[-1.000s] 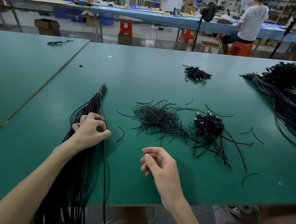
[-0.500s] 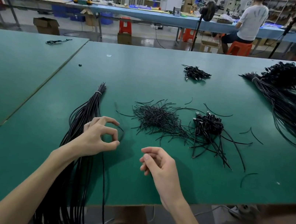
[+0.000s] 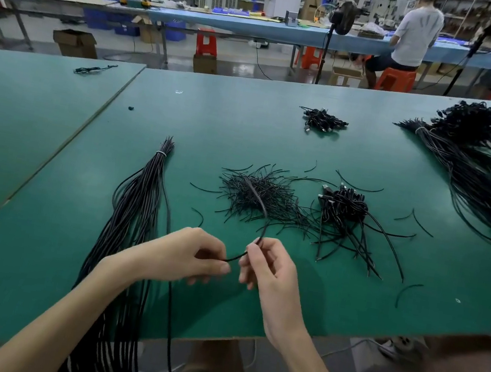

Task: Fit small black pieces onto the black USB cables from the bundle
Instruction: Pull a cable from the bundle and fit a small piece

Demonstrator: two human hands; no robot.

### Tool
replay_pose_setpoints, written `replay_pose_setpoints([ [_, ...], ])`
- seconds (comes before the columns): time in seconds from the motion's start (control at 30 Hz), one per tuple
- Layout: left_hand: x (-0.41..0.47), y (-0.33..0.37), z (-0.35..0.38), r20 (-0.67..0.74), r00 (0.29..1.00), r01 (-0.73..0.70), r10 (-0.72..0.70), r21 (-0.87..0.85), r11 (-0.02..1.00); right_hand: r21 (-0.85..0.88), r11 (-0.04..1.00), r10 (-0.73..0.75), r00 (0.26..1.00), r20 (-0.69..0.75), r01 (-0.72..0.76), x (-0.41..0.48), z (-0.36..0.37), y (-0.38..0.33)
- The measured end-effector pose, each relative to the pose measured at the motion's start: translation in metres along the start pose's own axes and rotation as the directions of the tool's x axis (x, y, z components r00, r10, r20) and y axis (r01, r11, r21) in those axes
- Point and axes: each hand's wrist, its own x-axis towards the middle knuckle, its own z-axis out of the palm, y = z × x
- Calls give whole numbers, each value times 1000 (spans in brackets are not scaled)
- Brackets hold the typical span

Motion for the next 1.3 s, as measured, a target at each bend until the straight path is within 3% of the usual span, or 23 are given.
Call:
replay_pose_setpoints([
  [0.17,-26,-26,-30,297,953,126,-69,-176,976,145,989,57,981,-187,-30,2,-3,3],
  [0.23,-29,-36,-37,244,969,109,-29,-319,941,156,987,76,978,-195,-45,4,-4,4],
  [0.3,-26,-41,-38,106,994,71,-21,-492,868,145,988,84,982,-166,-60,4,-4,4],
  [0.5,11,-24,-28,-185,975,-83,-123,-818,570,-35,999,18,999,33,-17,2,4,1],
  [0.7,38,21,-21,-131,991,-125,-38,-984,129,-291,954,18,956,292,71,-2,10,-1],
  [0.77,45,36,-15,-131,991,-130,0,-990,54,-303,949,24,945,325,80,-2,9,-3],
  [0.9,59,55,-2,-179,984,-176,-1,-969,176,-282,957,43,920,389,75,-4,9,-8],
  [1.03,73,58,9,-195,979,-184,-59,-970,156,-280,954,27,902,431,105,-5,9,-6],
  [1.3,82,43,18,-146,985,-112,-93,-945,307,-140,990,47,907,418,13,0,8,-5],
])
